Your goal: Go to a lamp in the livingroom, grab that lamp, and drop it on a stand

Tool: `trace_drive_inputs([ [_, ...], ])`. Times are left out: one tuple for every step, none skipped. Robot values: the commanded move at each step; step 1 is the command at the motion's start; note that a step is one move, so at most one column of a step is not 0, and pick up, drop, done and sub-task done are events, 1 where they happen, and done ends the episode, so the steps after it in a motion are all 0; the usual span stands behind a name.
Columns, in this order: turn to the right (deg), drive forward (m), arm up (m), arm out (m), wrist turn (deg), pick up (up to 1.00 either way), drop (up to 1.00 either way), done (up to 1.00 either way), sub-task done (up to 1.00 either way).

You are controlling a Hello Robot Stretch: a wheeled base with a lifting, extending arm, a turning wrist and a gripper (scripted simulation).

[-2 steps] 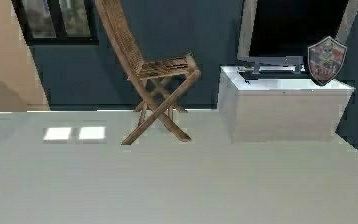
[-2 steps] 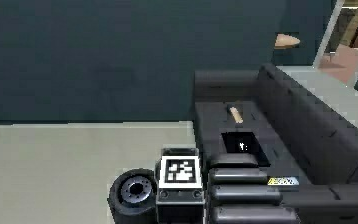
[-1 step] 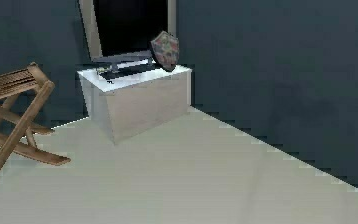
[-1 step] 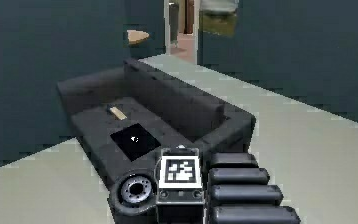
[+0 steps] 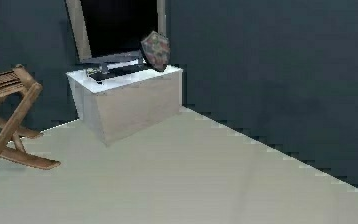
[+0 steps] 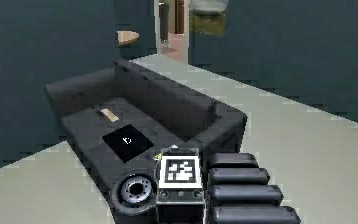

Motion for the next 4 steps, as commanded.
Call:
trace_drive_inputs([
  [0.0,1.00,0.00,0.00,0.0,0.00,0.00,0.00,0.00],
  [0.0,0.85,0.00,0.00,0.0,0.00,0.00,0.00,0.00],
  [-45.0,0.00,0.00,0.00,0.0,0.00,0.00,0.00,0.00],
  [-27.0,0.00,0.00,0.00,0.0,0.00,0.00,0.00,0.00],
])
